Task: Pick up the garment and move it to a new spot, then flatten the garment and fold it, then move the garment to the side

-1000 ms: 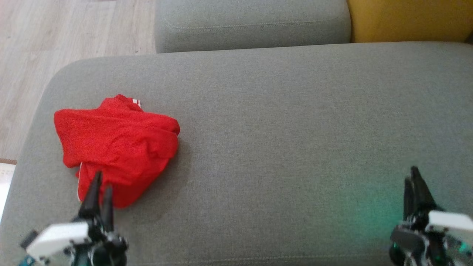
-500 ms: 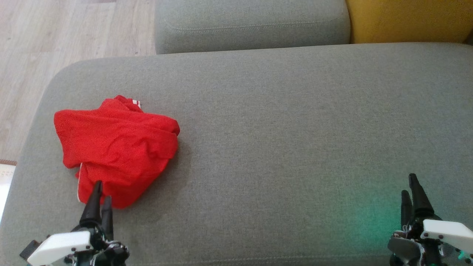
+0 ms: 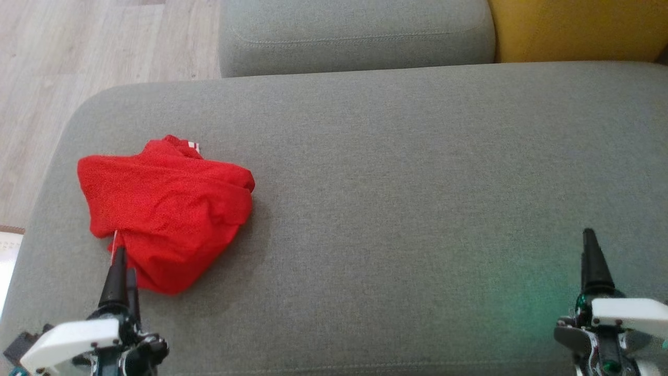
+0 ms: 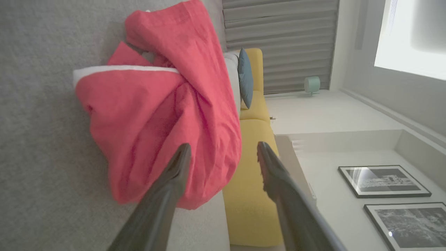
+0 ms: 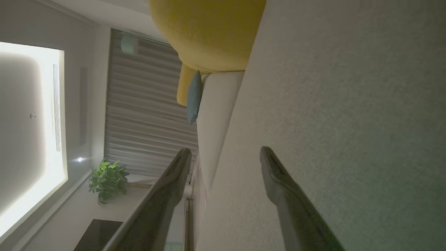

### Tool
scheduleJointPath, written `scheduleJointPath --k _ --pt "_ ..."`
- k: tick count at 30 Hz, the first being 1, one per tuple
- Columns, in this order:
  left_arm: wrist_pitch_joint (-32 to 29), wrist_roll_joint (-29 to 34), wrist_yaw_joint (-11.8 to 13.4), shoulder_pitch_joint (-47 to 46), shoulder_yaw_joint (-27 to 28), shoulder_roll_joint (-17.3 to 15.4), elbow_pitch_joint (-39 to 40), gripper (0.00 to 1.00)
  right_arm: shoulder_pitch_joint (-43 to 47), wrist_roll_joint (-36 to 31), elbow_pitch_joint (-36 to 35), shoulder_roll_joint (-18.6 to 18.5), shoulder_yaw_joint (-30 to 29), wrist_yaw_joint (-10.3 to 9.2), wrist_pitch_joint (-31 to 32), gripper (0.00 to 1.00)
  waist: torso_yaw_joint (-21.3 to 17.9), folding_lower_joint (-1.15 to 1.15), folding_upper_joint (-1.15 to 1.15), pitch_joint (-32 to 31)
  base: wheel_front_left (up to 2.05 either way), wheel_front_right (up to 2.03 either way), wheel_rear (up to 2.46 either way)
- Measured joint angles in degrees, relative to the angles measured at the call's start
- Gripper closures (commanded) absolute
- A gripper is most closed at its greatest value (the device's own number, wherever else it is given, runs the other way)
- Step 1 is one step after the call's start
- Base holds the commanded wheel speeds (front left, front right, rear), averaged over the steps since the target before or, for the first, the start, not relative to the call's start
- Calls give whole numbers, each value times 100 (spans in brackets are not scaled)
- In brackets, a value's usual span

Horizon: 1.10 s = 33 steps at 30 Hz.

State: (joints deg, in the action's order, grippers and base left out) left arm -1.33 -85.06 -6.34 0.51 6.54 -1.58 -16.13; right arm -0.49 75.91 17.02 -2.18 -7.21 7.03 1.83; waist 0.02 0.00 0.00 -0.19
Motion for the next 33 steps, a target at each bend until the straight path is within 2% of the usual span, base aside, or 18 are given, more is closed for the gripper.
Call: scheduleJointPath --k 9,11,17,21,25,33 --pt "103 780 221 -79 -44 0 539 0 -20 -850 -352 -1 -15 1 -143 0 5 0 0 0 0 0 0" --pt "151 971 341 -91 -69 0 687 0 -20 -1074 -442 -1 15 1 -169 0 7 0 0 3 0 0 0" --pt "254 1500 485 -88 -374 -2 879 0 -20 -1770 -677 -1 159 1 -282 0 10 0 0 -3 0 0 0" --pt "322 1996 493 -87 -560 -7 1018 0 -20 -2231 -765 -1 226 1 -335 0 16 0 0 -9 0 0 0" --pt "398 2730 592 -87 -794 -11 1136 0 -19 -2783 -813 -1 331 1 -402 0 20 0 0 -14 0 0 0" --pt "506 3821 738 -87 -1193 -49 1211 0 -18 -3626 -809 -2 494 1 -546 0 -2 0 0 -24 0 0 0"
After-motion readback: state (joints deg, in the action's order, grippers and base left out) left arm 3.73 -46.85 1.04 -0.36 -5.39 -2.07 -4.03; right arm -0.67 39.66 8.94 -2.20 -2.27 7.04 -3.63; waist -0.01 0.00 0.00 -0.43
